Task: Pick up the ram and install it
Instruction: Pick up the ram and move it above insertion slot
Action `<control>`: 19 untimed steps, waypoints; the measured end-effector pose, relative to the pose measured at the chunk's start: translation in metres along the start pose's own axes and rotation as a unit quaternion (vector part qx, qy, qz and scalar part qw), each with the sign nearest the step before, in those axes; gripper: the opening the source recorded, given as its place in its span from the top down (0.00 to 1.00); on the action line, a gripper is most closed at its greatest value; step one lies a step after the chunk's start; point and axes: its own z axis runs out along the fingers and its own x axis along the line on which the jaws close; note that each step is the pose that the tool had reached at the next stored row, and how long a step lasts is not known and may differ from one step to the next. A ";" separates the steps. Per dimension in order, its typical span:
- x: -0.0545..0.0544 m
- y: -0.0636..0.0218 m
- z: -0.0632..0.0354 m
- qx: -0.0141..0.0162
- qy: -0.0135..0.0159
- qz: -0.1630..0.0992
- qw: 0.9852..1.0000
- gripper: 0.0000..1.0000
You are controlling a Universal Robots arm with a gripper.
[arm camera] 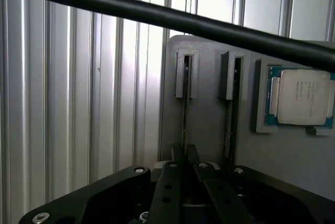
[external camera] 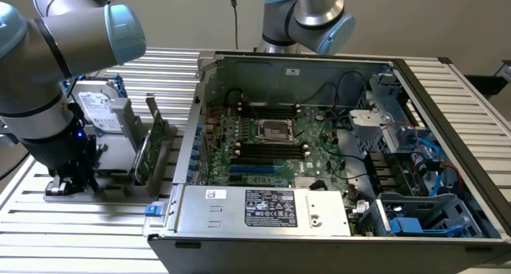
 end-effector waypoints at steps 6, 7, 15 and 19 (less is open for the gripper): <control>0.000 0.0001 -0.0017 0.000 -0.001 0.000 1.000 0.86; 0.000 0.0001 -0.0028 0.000 -0.001 0.000 1.000 0.86; 0.001 0.0014 -0.0318 -0.001 -0.002 0.000 1.000 0.86; 0.001 0.0016 -0.0502 -0.001 -0.002 0.000 1.000 0.86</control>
